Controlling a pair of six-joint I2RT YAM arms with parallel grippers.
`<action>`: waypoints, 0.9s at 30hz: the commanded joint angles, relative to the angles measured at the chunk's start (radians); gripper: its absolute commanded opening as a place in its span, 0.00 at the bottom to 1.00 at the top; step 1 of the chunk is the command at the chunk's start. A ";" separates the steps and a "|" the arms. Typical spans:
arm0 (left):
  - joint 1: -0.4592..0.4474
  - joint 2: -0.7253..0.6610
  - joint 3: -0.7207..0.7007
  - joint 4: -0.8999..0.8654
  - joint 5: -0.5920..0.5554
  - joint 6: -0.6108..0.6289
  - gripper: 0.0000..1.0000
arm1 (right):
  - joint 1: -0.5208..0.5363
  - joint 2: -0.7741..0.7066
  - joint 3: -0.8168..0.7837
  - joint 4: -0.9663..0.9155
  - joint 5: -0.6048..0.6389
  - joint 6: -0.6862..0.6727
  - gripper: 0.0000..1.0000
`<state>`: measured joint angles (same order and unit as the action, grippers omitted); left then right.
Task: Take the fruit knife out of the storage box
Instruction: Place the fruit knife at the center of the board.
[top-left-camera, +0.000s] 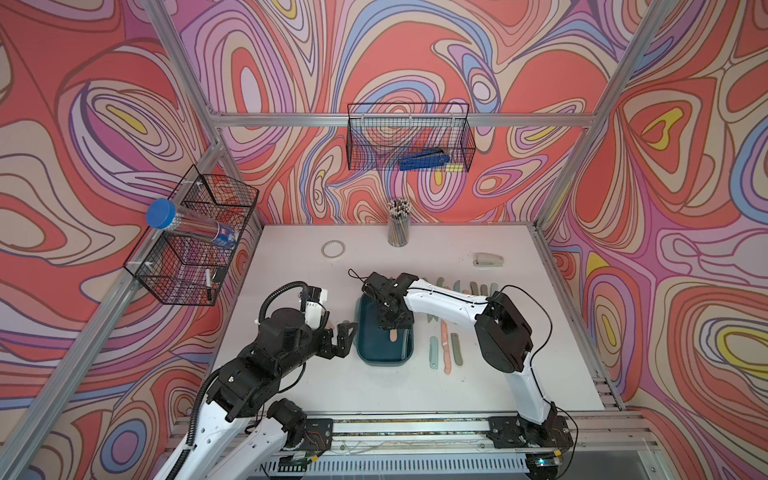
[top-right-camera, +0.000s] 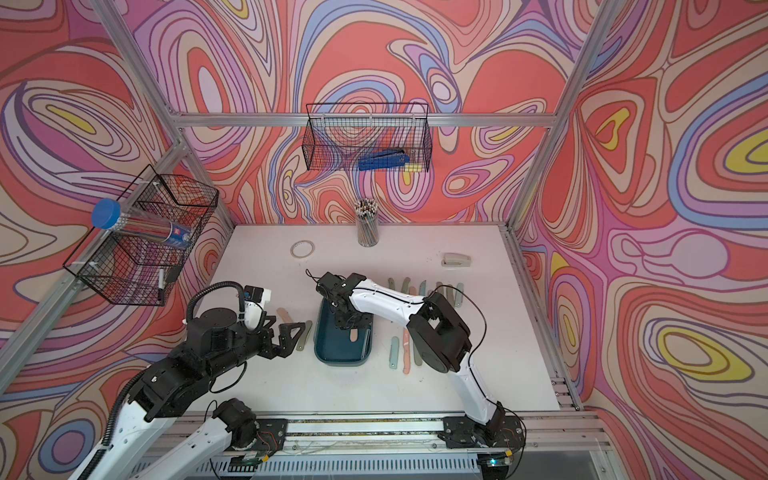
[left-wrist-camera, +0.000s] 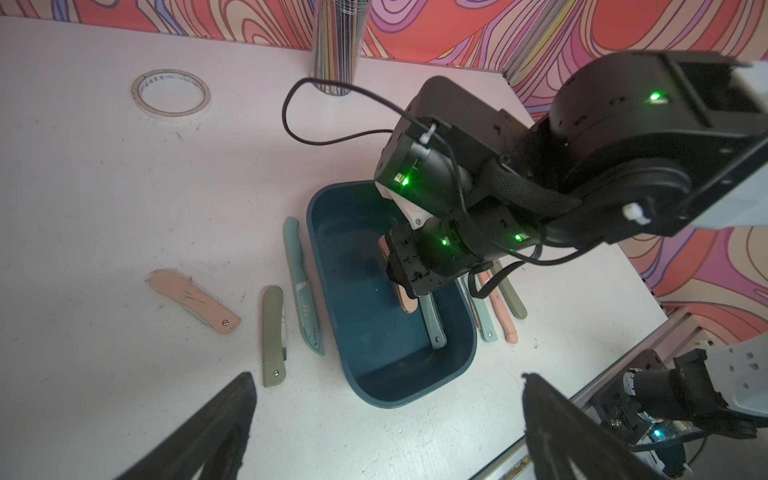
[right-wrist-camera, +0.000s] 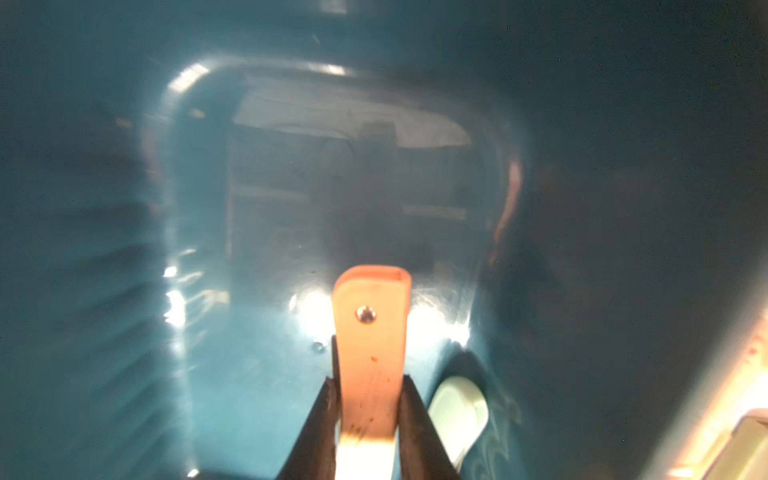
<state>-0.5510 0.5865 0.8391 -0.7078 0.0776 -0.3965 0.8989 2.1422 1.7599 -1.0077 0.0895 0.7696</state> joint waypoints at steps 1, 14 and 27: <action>-0.006 0.001 0.011 -0.007 -0.001 -0.004 1.00 | -0.002 -0.051 0.028 -0.020 0.019 -0.013 0.21; -0.006 0.027 0.008 0.007 0.058 0.001 1.00 | -0.011 -0.171 0.035 -0.094 0.080 -0.030 0.21; -0.006 0.079 -0.005 0.056 0.209 0.009 1.00 | -0.193 -0.597 -0.410 -0.151 0.123 -0.042 0.22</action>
<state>-0.5510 0.6666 0.8391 -0.6827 0.2440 -0.3939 0.7383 1.5929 1.4334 -1.1240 0.1959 0.7391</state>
